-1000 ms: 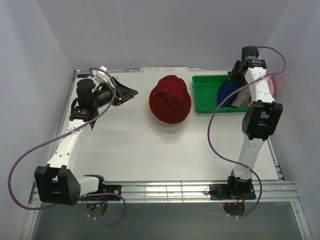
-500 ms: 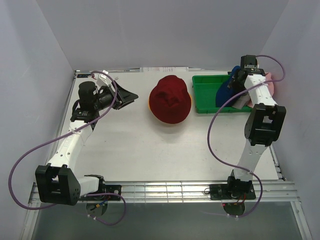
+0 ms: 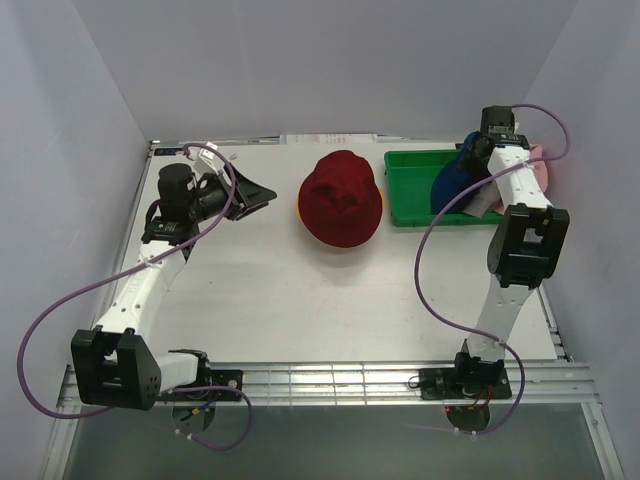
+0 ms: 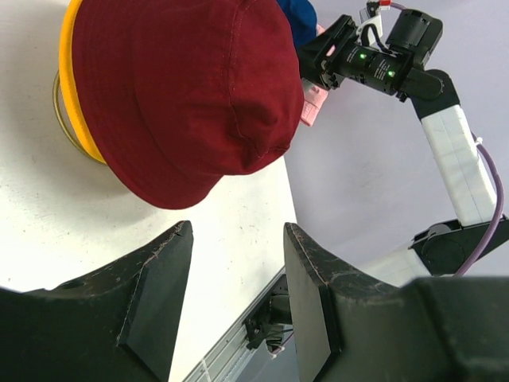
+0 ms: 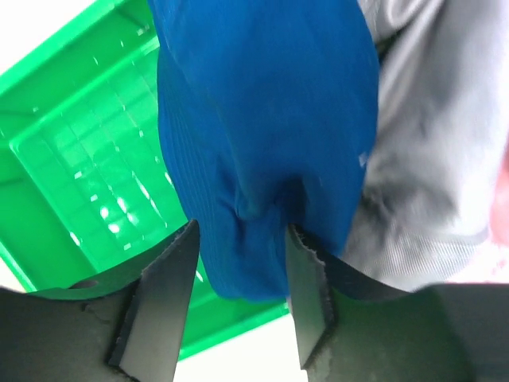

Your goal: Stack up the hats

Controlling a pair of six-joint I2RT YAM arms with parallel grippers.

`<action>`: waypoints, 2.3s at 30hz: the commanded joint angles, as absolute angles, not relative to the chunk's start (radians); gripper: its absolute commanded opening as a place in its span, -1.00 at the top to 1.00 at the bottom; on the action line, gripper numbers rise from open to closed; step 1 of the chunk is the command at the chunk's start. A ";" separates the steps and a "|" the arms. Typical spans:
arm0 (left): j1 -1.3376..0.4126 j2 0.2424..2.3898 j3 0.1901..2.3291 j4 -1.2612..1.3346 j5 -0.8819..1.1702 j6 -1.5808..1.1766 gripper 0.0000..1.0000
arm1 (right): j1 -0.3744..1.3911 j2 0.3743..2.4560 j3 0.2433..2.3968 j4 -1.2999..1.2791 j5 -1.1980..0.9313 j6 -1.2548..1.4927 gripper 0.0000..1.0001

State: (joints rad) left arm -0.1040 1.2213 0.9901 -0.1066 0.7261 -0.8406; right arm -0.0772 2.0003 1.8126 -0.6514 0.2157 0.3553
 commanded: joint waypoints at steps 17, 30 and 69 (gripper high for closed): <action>-0.104 1.224 1.038 -0.166 0.715 -0.796 -0.17 | -0.064 2.102 2.009 -0.637 0.250 0.330 0.85; -0.104 1.193 1.104 -0.115 0.749 -0.859 -0.14 | -0.045 1.878 2.155 -0.680 -0.085 0.365 0.84; -0.383 1.669 1.454 0.540 0.775 -1.146 -0.49 | 0.250 1.474 2.031 -0.543 -0.457 0.626 0.84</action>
State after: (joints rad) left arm -0.3817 1.6764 1.4239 0.4461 0.7925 -1.1027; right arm 0.2195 1.5116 2.0010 -0.6022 -0.4625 0.6056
